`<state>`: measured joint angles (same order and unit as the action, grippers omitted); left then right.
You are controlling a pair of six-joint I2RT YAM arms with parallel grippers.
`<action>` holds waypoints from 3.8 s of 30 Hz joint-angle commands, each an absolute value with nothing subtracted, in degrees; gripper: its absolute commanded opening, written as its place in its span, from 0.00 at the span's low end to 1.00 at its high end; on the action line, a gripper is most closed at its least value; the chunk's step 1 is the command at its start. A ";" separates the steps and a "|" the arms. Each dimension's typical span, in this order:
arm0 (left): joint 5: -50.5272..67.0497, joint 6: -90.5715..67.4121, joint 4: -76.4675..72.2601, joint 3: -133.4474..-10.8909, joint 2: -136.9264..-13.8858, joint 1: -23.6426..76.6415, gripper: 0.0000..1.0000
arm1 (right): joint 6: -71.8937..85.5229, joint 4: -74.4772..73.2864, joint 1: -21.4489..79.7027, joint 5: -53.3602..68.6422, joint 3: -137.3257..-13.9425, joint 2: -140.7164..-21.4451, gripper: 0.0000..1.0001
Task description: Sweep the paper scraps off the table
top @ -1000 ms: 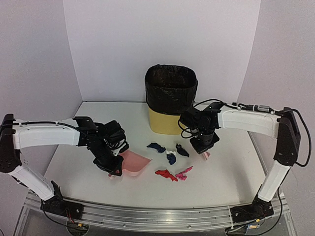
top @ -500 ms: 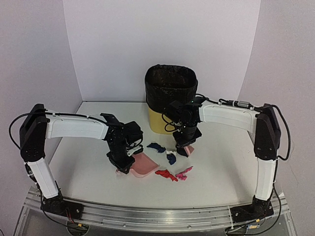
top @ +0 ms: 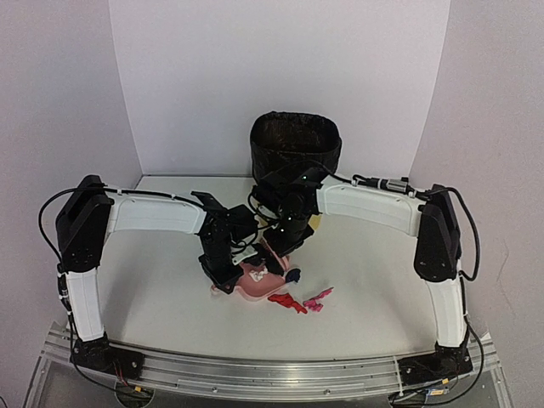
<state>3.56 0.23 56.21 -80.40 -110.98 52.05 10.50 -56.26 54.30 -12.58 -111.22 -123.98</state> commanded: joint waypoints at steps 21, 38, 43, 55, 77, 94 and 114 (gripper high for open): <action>6.68 4.86 47.98 -78.26 -110.51 51.24 0.00 | 12.88 -57.52 58.21 -13.90 -99.45 -108.33 0.00; 2.60 15.94 38.20 -72.12 -101.88 50.76 0.00 | 24.01 -55.95 58.22 -18.93 -95.48 -98.78 0.00; 2.95 13.19 38.69 -70.46 -99.33 50.44 0.00 | 25.32 -55.58 58.20 -21.26 -93.47 -95.32 0.00; 4.00 -4.30 43.86 -63.09 -89.16 50.88 0.00 | 27.26 -55.59 58.13 -29.14 -83.81 -87.84 0.00; -16.50 -11.58 52.36 -89.28 -85.07 52.46 0.00 | 32.12 -56.38 49.21 -28.20 -65.95 -76.67 0.00; -23.92 -2.52 55.09 -123.20 -104.81 49.93 0.00 | 27.44 -56.69 46.97 -34.25 -62.56 -73.14 0.00; -43.81 21.00 34.77 -141.12 -123.42 46.93 0.00 | 26.38 -56.73 46.88 -33.37 -60.60 -72.14 0.00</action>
